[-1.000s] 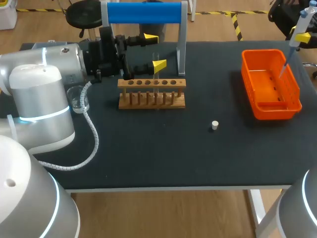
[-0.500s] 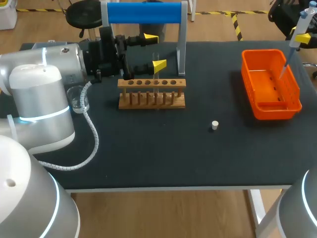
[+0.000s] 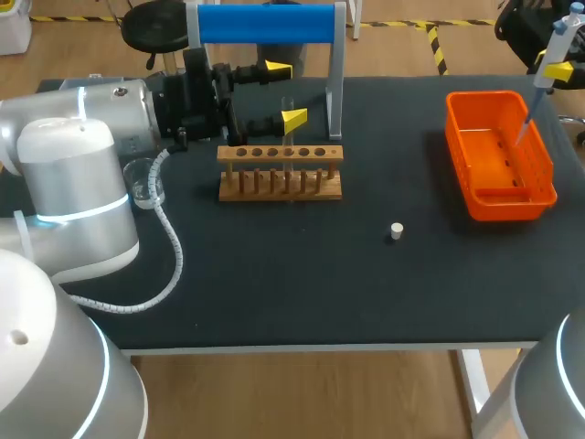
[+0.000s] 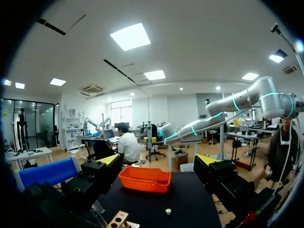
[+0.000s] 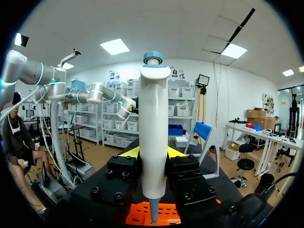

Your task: Invert the test tube, pick up the pipette, mount the tip to pipette, aspirate from beaker and dispense into the tube, eject the tip, return the pipette, and cap with the stopper.

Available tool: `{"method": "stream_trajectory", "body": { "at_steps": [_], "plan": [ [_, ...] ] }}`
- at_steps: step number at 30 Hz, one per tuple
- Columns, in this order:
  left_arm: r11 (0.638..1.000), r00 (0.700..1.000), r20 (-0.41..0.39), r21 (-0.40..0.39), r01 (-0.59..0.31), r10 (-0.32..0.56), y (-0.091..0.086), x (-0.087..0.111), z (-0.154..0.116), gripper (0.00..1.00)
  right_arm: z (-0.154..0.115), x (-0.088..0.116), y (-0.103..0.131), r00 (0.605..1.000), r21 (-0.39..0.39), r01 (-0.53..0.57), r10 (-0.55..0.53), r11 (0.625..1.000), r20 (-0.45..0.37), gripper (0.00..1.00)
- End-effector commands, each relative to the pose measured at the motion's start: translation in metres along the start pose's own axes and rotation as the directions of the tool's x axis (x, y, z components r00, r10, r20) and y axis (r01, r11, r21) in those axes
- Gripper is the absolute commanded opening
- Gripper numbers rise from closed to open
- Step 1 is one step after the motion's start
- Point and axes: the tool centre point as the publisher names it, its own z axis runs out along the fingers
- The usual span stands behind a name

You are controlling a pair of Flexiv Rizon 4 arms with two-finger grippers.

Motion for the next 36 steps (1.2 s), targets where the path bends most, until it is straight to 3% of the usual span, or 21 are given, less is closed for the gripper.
{"method": "stream_trajectory", "body": {
  "at_steps": [1,11,19,36],
  "plan": [
    [1.0,0.999,0.033,0.01,-0.007,0.006,-0.004,-0.007,0.032,1.0,0.002,0.001,0.001,1.0,0.005,0.001,-0.001,1.0,0.005,0.0],
    [0.999,0.999,0.045,0.025,-0.028,0.027,-0.022,-0.011,0.09,1.0,0.002,0.001,0.001,1.0,0.005,0.001,-0.001,1.0,0.005,0.0],
    [1.0,1.0,0.005,-0.001,-0.029,0.029,-0.034,-0.016,0.135,1.0,0.006,0.001,0.002,0.999,0.013,0.015,-0.015,1.0,0.031,0.0],
    [0.998,1.0,-0.018,-0.055,0.011,-0.012,-0.041,-0.033,0.188,1.0,0.009,0.0,0.003,0.996,0.008,0.018,-0.019,1.0,0.087,0.0]
  ]
}}
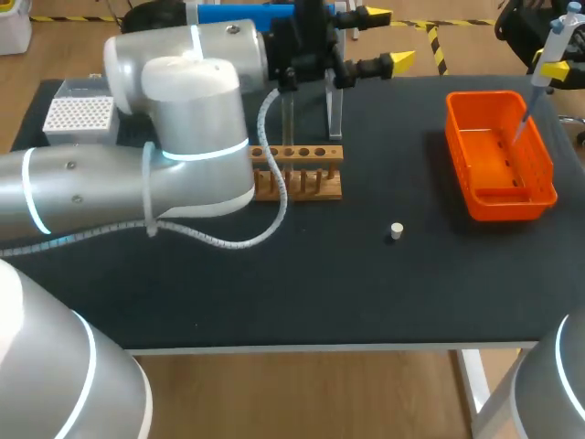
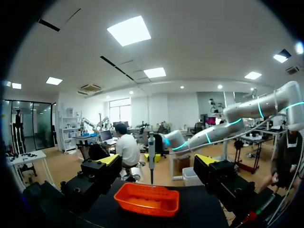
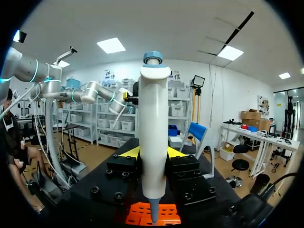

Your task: Invert the test tube, pick up the pipette, mount the tip to pipette, aspirate from beaker and dispense into the tube, eject the tip, return the pipette, and cap with the stopper.

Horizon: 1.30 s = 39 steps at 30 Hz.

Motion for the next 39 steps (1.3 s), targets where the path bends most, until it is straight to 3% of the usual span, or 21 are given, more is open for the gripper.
{"method": "stream_trajectory", "body": {
  "at_steps": [1,21,23,39],
  "plan": [
    [1.0,1.0,-0.012,-0.026,0.005,-0.005,-0.005,-0.01,0.034,1.0,0.005,0.006,0.003,0.999,0.008,0.003,-0.003,1.0,0.033,0.0],
    [0.994,0.997,-0.066,-0.11,0.023,-0.03,-0.005,-0.02,0.087,1.0,0.005,0.007,0.005,0.998,-0.016,-0.004,0.005,1.0,0.055,0.0],
    [0.992,0.997,-0.071,-0.128,0.014,-0.023,-0.005,-0.021,0.089,0.0,0.004,0.007,0.005,0.998,-0.015,-0.006,0.007,1.0,0.055,0.0],
    [0.992,0.997,-0.071,-0.128,0.014,-0.023,-0.005,-0.021,0.089,0.0,0.004,0.007,0.005,0.998,-0.015,-0.006,0.007,1.0,0.055,0.0]
  ]
}}
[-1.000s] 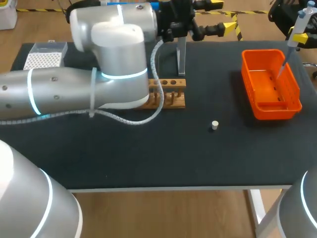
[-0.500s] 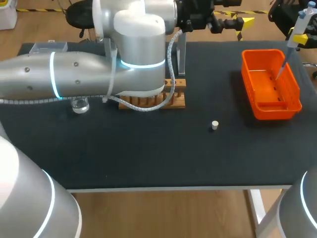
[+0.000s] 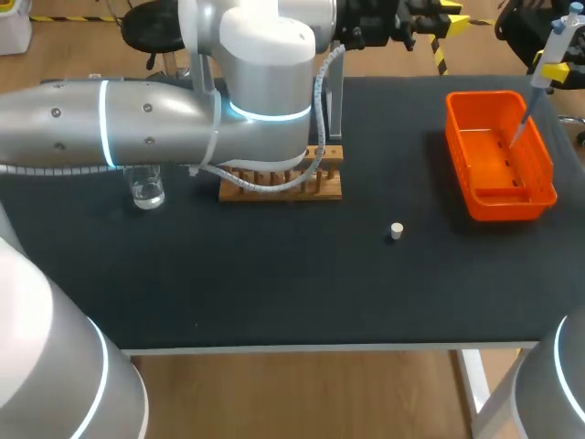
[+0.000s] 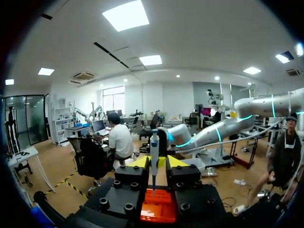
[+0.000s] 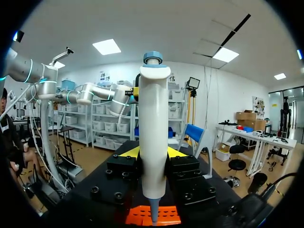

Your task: Invert the test tube, pick up the pipette, mount the tip to pipette, aspirate from beaker and dispense into the tube, eject the tip, return the pipette, and cap with the stopper.

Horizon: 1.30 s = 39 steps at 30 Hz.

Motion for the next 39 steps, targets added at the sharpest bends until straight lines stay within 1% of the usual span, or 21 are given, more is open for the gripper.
{"method": "stream_trajectory", "body": {
  "at_steps": [1,6,13,20,27,31,39],
  "plan": [
    [1.0,1.0,-0.008,-0.015,0.001,-0.001,-0.002,-0.002,-0.001,0.0,0.001,0.001,0.001,1.0,0.003,0.0,0.0,1.0,0.003,0.0],
    [1.0,1.0,-0.008,-0.015,0.001,-0.001,-0.002,-0.002,-0.001,0.0,0.001,0.001,0.001,1.0,0.003,0.0,0.0,1.0,0.003,0.0],
    [1.0,0.999,-0.036,-0.002,-0.005,0.005,-0.009,-0.011,0.024,0.0,0.001,0.001,0.001,1.0,0.003,0.0,0.0,1.0,0.003,0.0],
    [1.0,0.998,-0.054,0.018,-0.012,0.013,-0.01,-0.013,0.054,0.0,0.001,0.001,0.001,1.0,0.003,0.0,0.0,1.0,0.003,0.0],
    [0.998,0.997,-0.067,0.045,-0.036,0.039,-0.013,-0.014,0.073,0.0,0.001,0.001,0.001,1.0,0.003,0.0,0.0,1.0,0.003,0.0],
    [0.997,0.996,-0.074,0.061,-0.044,0.049,-0.014,-0.013,0.082,0.0,0.001,0.001,0.001,1.0,0.003,0.0,0.0,1.0,0.003,0.0],
    [0.996,0.995,-0.082,0.081,-0.046,0.052,-0.014,-0.014,0.09,0.0,0.001,0.001,0.001,1.0,0.003,0.0,0.0,1.0,0.003,0.0]
  ]
}}
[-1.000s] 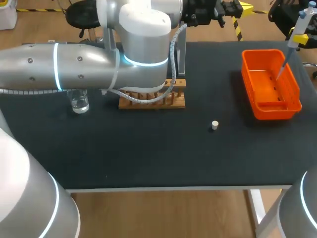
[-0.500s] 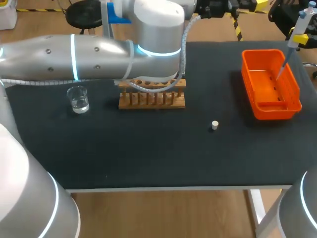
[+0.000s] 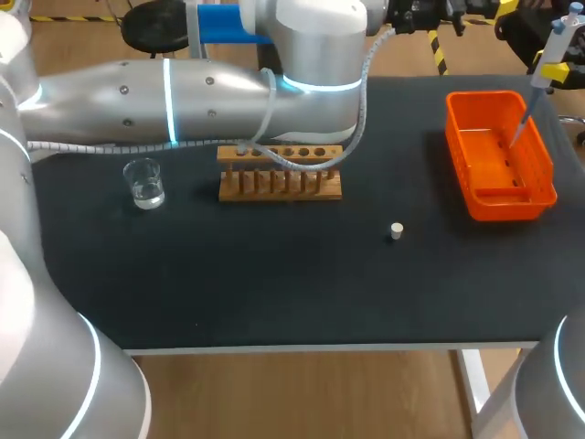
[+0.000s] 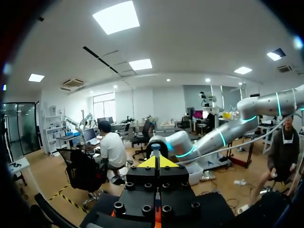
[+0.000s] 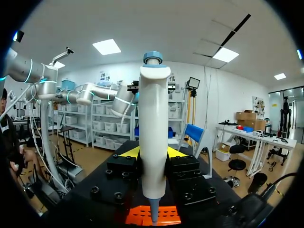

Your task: Invert the test tube, pick up the pipette, mount the tip to pipette, aspirate from beaker and dispense into the tube, eject the tip, return the pipette, and cap with the stopper.

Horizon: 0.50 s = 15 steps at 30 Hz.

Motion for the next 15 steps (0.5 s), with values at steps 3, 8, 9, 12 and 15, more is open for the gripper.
{"method": "stream_trajectory", "body": {
  "at_steps": [3,8,9,12,15],
  "plan": [
    [1.0,1.0,0.004,0.025,0.002,-0.002,0.003,-0.005,0.011,0.0,0.001,0.001,0.001,1.0,0.003,0.0,0.0,1.0,0.004,0.0],
    [1.0,1.0,-0.001,0.029,0.003,-0.003,0.002,-0.008,0.018,0.0,0.001,0.001,0.001,1.0,0.003,0.0,0.0,1.0,0.004,0.0],
    [1.0,1.0,-0.002,0.03,0.003,-0.003,0.002,-0.008,0.02,0.0,0.001,0.001,0.001,1.0,0.003,0.0,0.0,1.0,0.004,0.0],
    [0.999,1.0,-0.007,0.032,0.002,-0.002,0.003,-0.008,0.025,0.0,0.001,0.001,0.001,1.0,0.003,0.0,0.0,1.0,0.004,0.0],
    [0.999,1.0,-0.01,0.035,-0.001,0.002,0.005,-0.008,0.029,0.0,0.001,0.001,0.001,1.0,0.003,0.0,0.0,1.0,0.004,0.0]
  ]
}}
